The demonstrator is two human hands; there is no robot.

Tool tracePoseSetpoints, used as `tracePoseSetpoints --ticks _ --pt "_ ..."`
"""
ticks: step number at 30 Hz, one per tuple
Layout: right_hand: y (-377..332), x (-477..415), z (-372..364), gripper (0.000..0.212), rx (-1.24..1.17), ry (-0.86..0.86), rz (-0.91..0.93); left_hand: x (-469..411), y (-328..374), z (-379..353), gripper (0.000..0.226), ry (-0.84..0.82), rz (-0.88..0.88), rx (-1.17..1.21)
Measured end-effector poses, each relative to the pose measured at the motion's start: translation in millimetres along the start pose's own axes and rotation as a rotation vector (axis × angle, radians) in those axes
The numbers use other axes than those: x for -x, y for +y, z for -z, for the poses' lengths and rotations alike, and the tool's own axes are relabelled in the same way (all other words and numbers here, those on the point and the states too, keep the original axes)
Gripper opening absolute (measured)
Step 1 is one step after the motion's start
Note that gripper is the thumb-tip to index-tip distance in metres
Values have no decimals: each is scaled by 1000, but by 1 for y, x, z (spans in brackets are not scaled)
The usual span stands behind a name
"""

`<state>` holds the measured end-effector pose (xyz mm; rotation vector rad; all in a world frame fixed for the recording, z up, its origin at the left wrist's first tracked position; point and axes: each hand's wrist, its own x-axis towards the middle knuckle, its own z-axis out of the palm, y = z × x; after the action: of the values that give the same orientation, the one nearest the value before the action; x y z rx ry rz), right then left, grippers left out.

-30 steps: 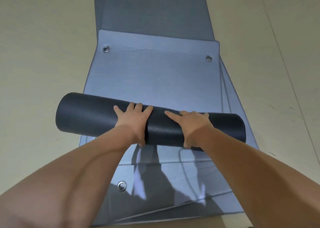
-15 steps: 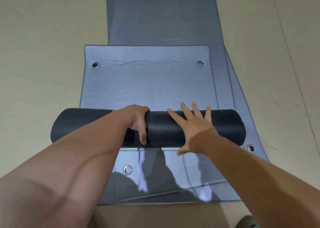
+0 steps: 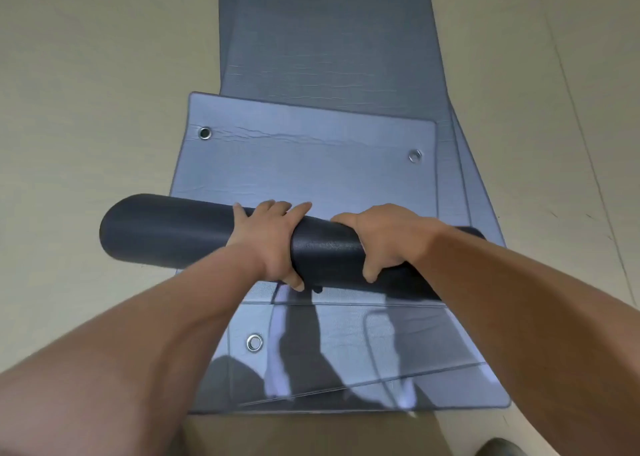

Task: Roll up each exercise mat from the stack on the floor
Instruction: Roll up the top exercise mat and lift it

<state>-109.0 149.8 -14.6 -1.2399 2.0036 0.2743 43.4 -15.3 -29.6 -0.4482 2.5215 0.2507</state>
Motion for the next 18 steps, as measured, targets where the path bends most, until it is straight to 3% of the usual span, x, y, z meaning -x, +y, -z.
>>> tracePoseSetpoints --ticks 3,6,12,18 --pt "0 -6 -1 98 -204 -193 -5 23 1 -23 138 139 15 -29" --pt "5 -2 -20 95 -307 -251 3 33 7 -43 134 146 70 -22" --pt "2 2 -37 124 -342 -58 -129 9 13 -33 132 76 68 -58" --pt "-60 13 -73 149 17 200 -254 -22 21 1 123 -90 95 -78"
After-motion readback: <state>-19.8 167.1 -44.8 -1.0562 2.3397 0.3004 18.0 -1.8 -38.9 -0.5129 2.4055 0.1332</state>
